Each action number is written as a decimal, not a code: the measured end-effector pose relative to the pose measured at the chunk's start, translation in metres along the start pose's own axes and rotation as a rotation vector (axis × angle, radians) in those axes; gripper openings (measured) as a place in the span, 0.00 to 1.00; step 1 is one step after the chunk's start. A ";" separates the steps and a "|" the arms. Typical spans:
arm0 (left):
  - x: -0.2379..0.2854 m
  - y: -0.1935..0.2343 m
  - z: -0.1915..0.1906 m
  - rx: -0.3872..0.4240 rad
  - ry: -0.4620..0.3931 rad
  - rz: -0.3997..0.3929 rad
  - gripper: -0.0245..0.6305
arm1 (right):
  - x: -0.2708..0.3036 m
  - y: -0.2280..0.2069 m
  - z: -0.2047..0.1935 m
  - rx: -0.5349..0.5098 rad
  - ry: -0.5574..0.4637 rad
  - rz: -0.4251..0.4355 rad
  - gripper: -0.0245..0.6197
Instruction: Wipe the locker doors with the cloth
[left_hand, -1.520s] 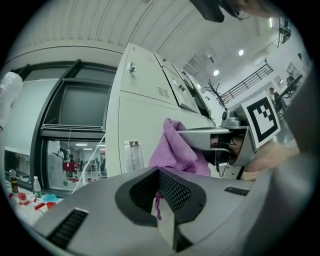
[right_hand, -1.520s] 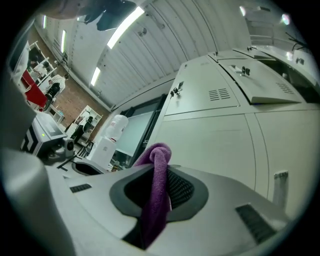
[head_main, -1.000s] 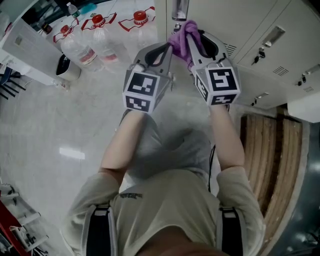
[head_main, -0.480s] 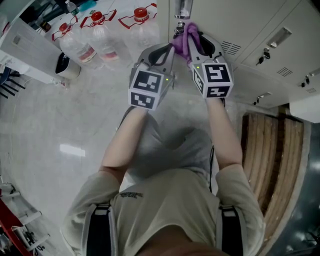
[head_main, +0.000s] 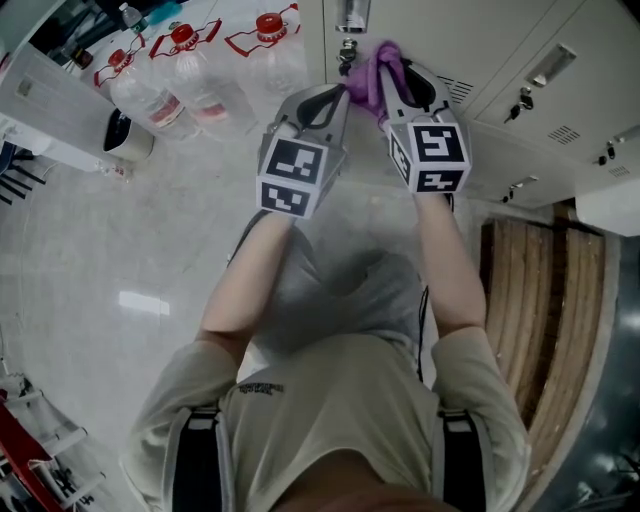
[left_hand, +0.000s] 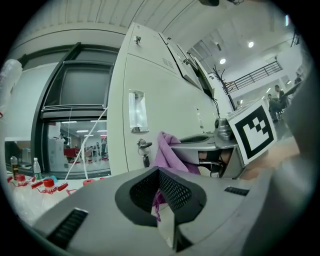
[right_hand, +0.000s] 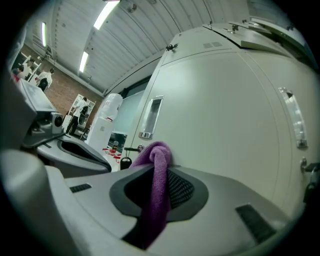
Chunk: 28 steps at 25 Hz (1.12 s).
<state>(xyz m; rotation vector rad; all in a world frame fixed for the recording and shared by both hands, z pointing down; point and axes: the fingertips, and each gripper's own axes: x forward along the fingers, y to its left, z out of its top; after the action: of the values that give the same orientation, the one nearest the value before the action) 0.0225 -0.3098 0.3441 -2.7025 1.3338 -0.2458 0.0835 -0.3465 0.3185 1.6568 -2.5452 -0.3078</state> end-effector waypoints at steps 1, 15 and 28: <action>0.002 -0.004 0.001 0.004 -0.001 -0.007 0.04 | -0.002 -0.004 -0.001 0.001 0.001 -0.007 0.13; 0.042 -0.057 0.017 0.008 -0.034 -0.131 0.04 | -0.042 -0.065 -0.018 -0.009 0.038 -0.108 0.13; 0.070 -0.088 0.023 -0.002 -0.044 -0.206 0.04 | -0.069 -0.108 -0.031 -0.014 0.077 -0.190 0.13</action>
<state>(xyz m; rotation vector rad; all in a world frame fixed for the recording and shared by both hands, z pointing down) 0.1373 -0.3112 0.3440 -2.8298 1.0453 -0.2016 0.2138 -0.3292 0.3277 1.8701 -2.3304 -0.2693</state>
